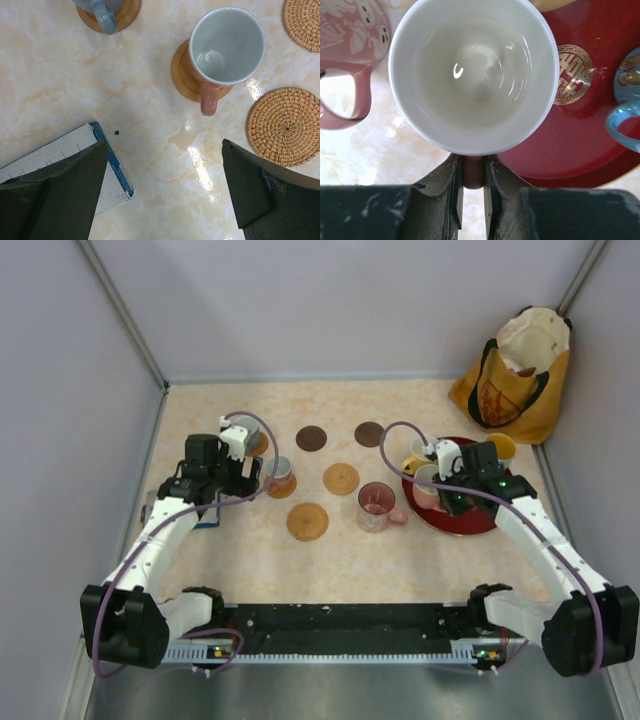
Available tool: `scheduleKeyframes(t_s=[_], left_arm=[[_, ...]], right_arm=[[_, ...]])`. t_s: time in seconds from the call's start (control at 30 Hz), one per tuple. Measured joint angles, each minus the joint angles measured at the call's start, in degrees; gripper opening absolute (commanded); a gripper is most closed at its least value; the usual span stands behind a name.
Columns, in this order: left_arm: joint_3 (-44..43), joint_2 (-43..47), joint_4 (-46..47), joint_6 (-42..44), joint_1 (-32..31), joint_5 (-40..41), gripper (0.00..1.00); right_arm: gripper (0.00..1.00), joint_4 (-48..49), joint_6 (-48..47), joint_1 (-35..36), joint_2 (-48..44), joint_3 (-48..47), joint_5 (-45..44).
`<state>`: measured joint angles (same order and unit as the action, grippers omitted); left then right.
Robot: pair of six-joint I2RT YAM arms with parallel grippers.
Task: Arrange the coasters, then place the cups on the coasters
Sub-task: Pick up the cup from the tray.
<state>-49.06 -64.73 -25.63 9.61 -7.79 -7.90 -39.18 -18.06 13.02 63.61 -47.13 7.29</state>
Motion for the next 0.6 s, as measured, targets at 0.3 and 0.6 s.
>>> scheduleKeyframes(t_s=[0.3, 0.6], left_arm=[[0.0, 0.0, 0.0, 0.0, 0.2, 0.0, 0.99], [0.0, 0.0, 0.0, 0.0, 0.8, 0.0, 0.99]], right_arm=[[0.00, -7.5, -0.9, 0.0, -8.1, -9.7, -0.3], [0.00, -9.1, 2.3, 0.0, -1.1, -26.5, 1.6]])
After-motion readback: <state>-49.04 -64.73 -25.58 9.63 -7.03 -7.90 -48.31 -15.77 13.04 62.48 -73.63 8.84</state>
